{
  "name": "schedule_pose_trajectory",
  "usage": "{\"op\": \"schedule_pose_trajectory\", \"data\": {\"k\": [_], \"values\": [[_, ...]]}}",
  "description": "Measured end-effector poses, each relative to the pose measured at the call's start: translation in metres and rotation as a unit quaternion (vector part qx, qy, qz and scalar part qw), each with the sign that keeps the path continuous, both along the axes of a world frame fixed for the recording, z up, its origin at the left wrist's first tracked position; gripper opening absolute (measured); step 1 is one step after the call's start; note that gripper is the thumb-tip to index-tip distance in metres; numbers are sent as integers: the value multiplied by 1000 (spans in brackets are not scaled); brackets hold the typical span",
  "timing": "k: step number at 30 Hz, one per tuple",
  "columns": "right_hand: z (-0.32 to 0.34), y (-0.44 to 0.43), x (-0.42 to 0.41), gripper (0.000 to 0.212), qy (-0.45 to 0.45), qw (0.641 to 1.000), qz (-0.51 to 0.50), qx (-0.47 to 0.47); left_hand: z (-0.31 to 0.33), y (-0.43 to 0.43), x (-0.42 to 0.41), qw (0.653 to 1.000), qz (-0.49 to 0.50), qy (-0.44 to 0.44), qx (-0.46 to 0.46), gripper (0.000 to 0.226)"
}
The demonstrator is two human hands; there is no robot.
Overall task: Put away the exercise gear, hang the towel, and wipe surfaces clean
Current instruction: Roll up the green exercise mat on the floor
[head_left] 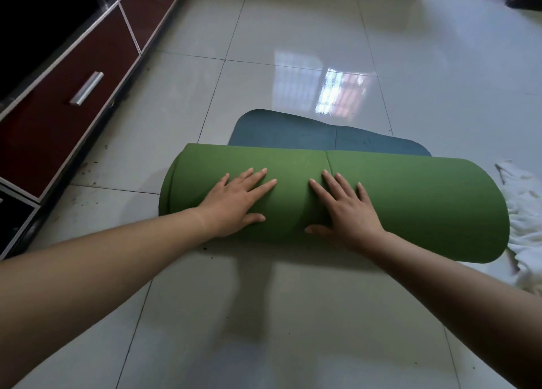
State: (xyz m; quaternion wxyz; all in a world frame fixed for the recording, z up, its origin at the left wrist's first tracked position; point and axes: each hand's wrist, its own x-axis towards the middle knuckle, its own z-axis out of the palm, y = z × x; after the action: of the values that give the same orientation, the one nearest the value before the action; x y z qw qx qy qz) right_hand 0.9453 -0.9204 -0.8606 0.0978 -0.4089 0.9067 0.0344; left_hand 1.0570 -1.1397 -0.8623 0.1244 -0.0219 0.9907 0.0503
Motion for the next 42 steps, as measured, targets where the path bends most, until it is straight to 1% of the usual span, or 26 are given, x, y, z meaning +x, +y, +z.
{"op": "schedule_pose_trajectory", "data": {"k": [2, 4, 7, 10, 12, 14, 16, 18, 20, 21, 26, 31, 33, 37, 42], "values": [[3, -6, -4, 90, 7, 1000, -11, -5, 1, -7, 3, 999, 41, 19, 25, 70], [3, -15, -2, 88, 15, 1000, -1, -4, 3, -17, 9, 996, 73, 31, 39, 68], [0, -36, 2, 92, 4, 1000, 3, -14, 1, -35, 23, 991, 120, 45, 44, 66], [-5, -49, -1, 89, -7, 999, -18, -33, -5, -54, 39, 978, 193, 57, 57, 66], [-6, -49, -5, 86, -4, 999, -27, -43, -10, -66, 49, 966, 234, 79, 75, 66], [-7, -49, -7, 85, -3, 999, -30, -44, -13, -74, 55, 945, 284, 113, 119, 66], [-8, -49, -6, 85, -2, 999, -28, -41, -15, -79, 56, 910, 347, 139, 180, 68], [-8, -49, -3, 86, 2, 999, -26, -37, -16, -81, 55, 870, 403, 141, 248, 71], [-8, -48, -2, 86, 4, 999, -26, -36, -17, -79, 54, 838, 432, 141, 301, 74], [-8, -47, -2, 86, 4, 999, -27, -37, -17, -78, 52, 831, 436, 146, 314, 74], [-5, -41, -5, 88, 1, 999, -21, -45, -14, -77, 52, 825, 430, 171, 325, 73], [1, -32, -15, 108, 4, 1000, -19, -14, -9, -82, 53, 828, 402, 186, 343, 65], [2, -30, -17, 110, 1, 1000, -14, -5, -6, -82, 53, 833, 391, 187, 345, 60], [4, -26, -15, 108, 15, 1000, 9, 3, -1, -78, 59, 843, 377, 159, 349, 55], [4, -12, -7, 107, 3, 999, 35, 8, 6, -66, 79, 846, 400, 110, 335, 59]]}}
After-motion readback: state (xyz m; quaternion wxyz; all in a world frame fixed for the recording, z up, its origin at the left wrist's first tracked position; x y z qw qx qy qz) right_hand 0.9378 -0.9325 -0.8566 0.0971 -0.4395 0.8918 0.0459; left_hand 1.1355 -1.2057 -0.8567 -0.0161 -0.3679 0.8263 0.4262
